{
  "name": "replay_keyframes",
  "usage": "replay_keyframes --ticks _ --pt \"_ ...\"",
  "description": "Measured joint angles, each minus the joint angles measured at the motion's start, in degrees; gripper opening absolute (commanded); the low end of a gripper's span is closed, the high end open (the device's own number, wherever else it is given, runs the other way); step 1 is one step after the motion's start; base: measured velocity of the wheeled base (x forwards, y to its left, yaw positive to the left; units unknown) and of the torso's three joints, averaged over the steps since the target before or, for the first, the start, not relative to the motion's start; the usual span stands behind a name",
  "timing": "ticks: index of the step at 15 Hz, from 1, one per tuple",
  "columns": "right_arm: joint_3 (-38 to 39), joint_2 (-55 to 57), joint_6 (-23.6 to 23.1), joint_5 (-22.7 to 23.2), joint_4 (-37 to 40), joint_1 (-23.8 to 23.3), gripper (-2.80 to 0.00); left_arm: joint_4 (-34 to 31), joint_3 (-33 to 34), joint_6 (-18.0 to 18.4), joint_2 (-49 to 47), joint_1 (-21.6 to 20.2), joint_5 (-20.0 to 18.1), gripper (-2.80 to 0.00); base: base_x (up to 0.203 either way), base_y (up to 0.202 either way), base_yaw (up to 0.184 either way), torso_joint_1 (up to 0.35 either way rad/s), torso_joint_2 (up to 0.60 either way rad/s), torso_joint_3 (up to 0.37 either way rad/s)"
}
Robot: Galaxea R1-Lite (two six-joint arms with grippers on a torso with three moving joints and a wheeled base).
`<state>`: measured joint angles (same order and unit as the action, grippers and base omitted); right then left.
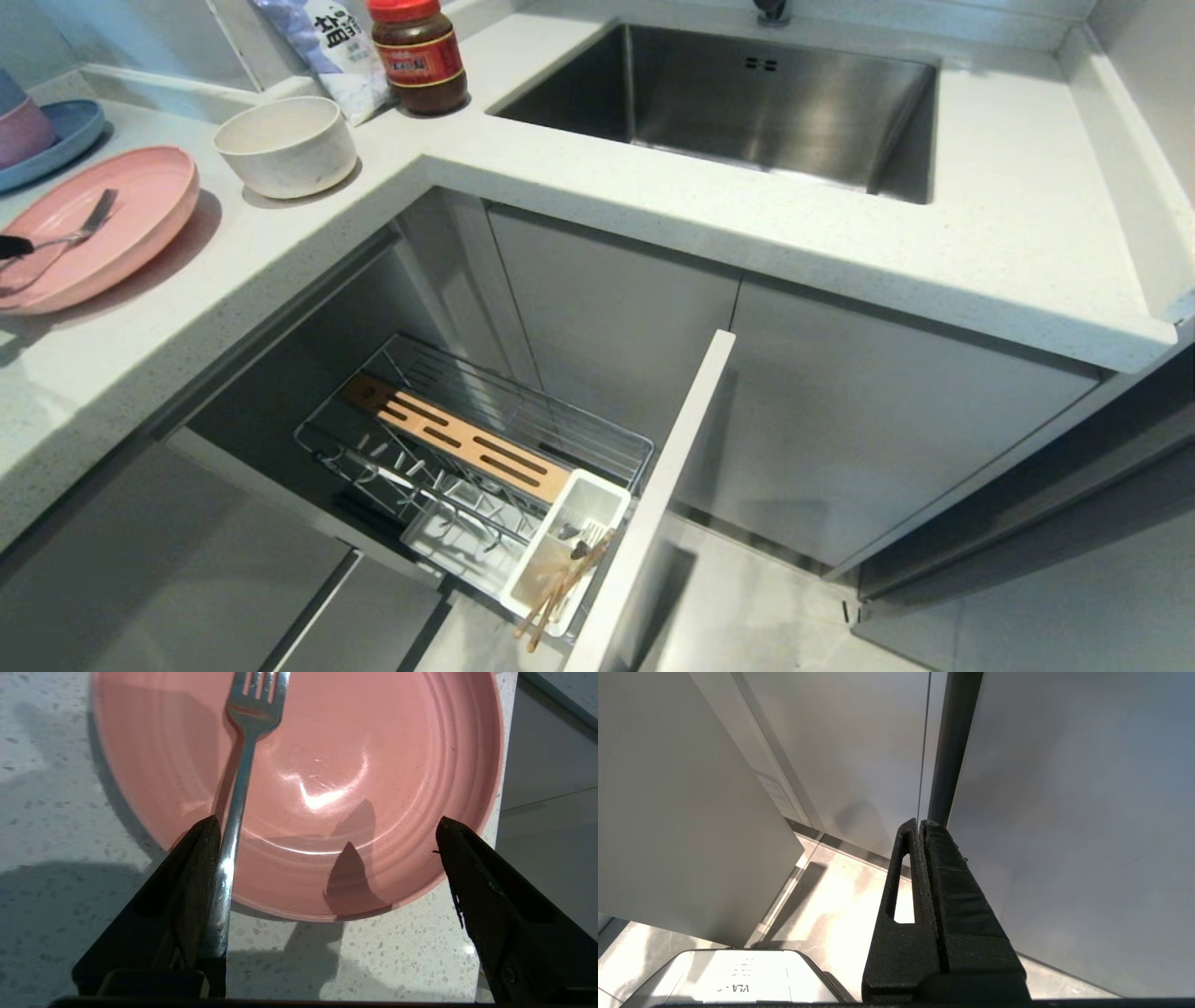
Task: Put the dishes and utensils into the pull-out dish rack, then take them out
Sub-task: Pick up the fork and place it in the cupboard
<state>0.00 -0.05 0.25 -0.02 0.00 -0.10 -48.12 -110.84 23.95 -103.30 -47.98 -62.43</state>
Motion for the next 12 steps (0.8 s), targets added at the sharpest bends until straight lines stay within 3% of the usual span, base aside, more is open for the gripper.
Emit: replay_keyframes --ticks 9,12 --pt "0.00 0.00 0.02 0.00 0.00 0.00 -2.80 0.24 0.01 -0.28 0.02 0.83 0.46 0.00 0.000 0.000 0.000 0.000 0.00 0.000" --pt "0.00 0.00 0.02 0.00 0.00 0.00 -2.80 1.06 -0.02 -0.29 -0.15 0.83 4.06 0.00 0.000 0.000 0.000 0.000 0.00 0.000"
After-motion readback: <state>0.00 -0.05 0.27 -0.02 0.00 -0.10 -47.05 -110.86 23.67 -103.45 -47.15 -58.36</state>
